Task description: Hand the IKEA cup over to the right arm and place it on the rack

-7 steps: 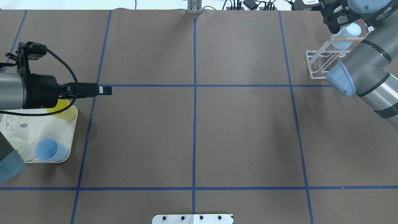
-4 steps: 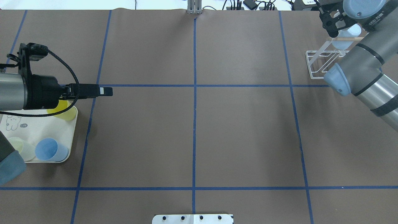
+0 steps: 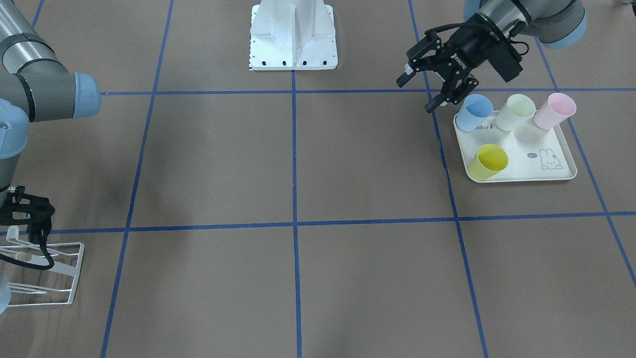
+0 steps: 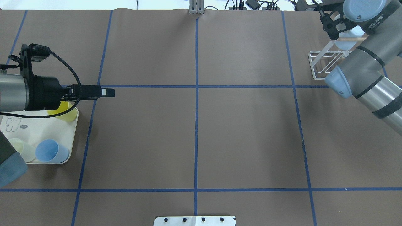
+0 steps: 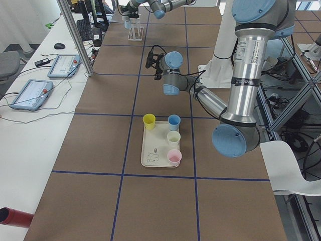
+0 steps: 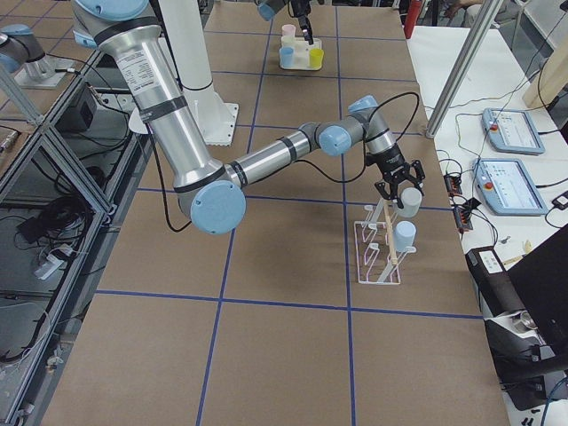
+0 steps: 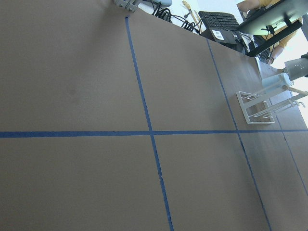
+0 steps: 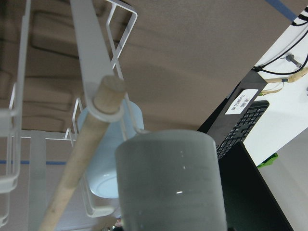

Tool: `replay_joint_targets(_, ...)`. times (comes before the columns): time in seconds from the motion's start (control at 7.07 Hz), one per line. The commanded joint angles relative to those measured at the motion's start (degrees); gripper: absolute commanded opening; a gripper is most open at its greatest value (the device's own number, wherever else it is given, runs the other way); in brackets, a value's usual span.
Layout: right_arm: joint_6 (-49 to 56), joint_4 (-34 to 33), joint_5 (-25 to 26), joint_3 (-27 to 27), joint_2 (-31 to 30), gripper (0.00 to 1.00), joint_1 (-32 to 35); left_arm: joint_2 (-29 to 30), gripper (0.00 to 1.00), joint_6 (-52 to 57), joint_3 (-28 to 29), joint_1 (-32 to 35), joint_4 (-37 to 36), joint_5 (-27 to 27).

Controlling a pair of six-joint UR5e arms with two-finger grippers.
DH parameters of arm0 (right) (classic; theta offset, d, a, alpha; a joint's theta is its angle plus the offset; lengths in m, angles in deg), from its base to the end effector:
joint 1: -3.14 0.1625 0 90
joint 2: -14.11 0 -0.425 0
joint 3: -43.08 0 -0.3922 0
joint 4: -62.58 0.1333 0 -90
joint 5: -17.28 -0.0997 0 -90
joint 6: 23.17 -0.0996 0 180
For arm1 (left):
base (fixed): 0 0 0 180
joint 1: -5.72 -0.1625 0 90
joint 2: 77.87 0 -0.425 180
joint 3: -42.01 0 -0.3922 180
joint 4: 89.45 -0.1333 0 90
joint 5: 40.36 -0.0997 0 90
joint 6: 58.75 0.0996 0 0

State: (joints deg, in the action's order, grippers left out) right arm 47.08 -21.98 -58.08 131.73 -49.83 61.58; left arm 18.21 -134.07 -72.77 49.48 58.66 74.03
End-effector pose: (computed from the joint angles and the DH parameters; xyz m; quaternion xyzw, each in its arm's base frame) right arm -0.2196 -0.6603 0.4136 0.2026 0.2015 -0.7224 0.6297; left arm 0.2787 -0.3945 0.2859 0.2028 0.6713 -0.0318 0.7122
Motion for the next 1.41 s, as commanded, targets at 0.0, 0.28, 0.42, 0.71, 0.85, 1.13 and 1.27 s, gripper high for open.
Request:
replay_joint_targets(0.0,-0.5,0.0,1.5,-1.3,0.0,0.14,-1.3,0.2,1.0,0.0,0.1,-0.1,0.1,0.0)
replay_joint_targets(0.28,-0.9,0.0,1.5,-1.2,0.0,0.17,-1.8,0.2,1.0,0.0,0.1,-0.1,0.0,0.0)
replay_joint_targets(0.42,-1.1,0.0,1.5,-1.3,0.0,0.19,-2.0,0.1,1.0,0.0,0.0,-0.1,0.1,0.0)
replay_joint_targets(0.71,-1.2,0.0,1.5,-1.5,0.0,0.47,-2.4,0.0,1.0,-0.1,-0.1,-0.1,0.1,0.0)
replay_joint_targets(0.85,-1.2,0.0,1.5,-1.5,0.0,0.71,-2.4,0.0,1.0,-0.1,-0.1,-0.1,0.1,0.0)
replay_joint_targets(1.13,-1.2,0.0,2.3,-1.6,0.0,0.76,-2.5,0.0,1.0,-0.1,-0.1,-0.1,0.1,0.0)
replay_joint_targets(1.27,-1.2,0.0,2.3,-1.6,0.0,0.77,-2.5,0.1,1.0,-0.1,-0.1,-0.1,0.1,0.0)
